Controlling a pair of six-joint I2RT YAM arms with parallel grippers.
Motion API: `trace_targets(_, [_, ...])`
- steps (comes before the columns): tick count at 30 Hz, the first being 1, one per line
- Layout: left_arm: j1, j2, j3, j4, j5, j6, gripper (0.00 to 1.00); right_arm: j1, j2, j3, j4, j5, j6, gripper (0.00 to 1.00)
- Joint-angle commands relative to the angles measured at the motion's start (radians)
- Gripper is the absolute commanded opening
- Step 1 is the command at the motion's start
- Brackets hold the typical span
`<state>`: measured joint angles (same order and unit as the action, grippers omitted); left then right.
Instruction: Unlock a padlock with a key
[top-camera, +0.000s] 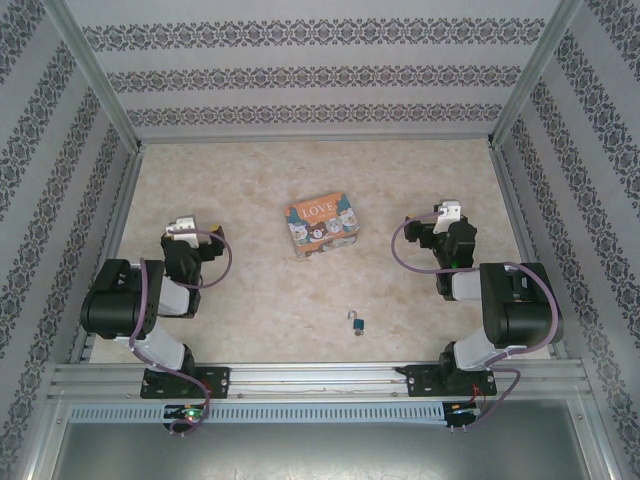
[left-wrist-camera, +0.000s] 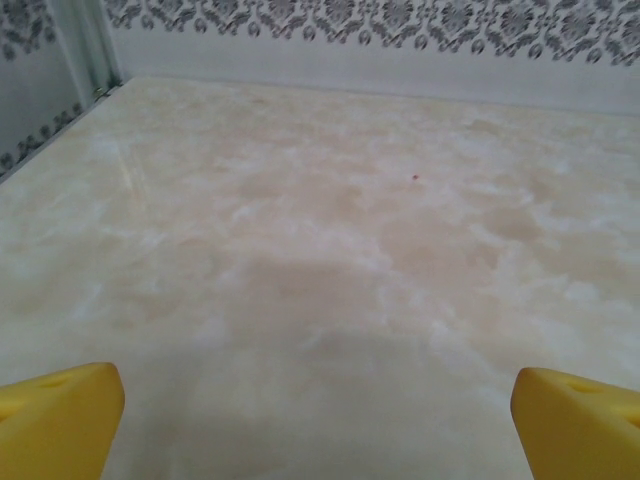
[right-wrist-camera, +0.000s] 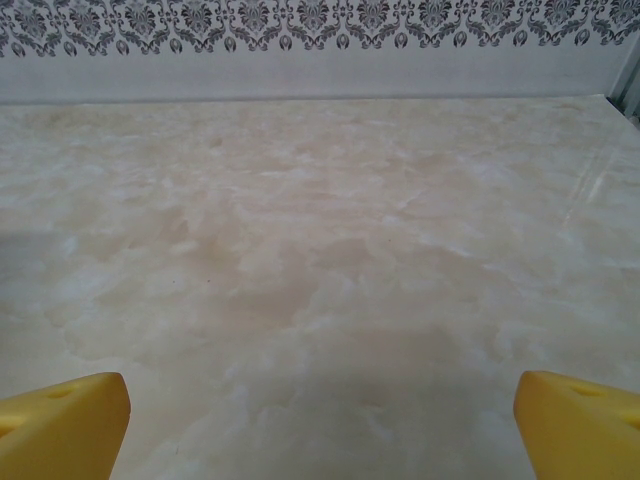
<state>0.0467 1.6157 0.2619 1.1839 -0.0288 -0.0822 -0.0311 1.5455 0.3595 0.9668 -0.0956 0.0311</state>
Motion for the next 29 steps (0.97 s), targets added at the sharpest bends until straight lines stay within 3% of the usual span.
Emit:
trace_targets(1, [0.011, -0.022, 0.064, -0.118, 0.073, 0.017, 0.99, -0.001, -0.008, 0.015, -0.005, -0.005, 0.018, 0.98])
trace_targets(16, [0.007, -0.017, 0.102, -0.182, 0.165, 0.054, 0.99, 0.017, -0.012, 0.015, -0.013, 0.028, 0.006, 0.98])
trace_targets(29, [0.008, -0.018, 0.106, -0.194, 0.177, 0.061, 0.99, 0.02, -0.012, 0.018, -0.017, 0.031, 0.006, 0.98])
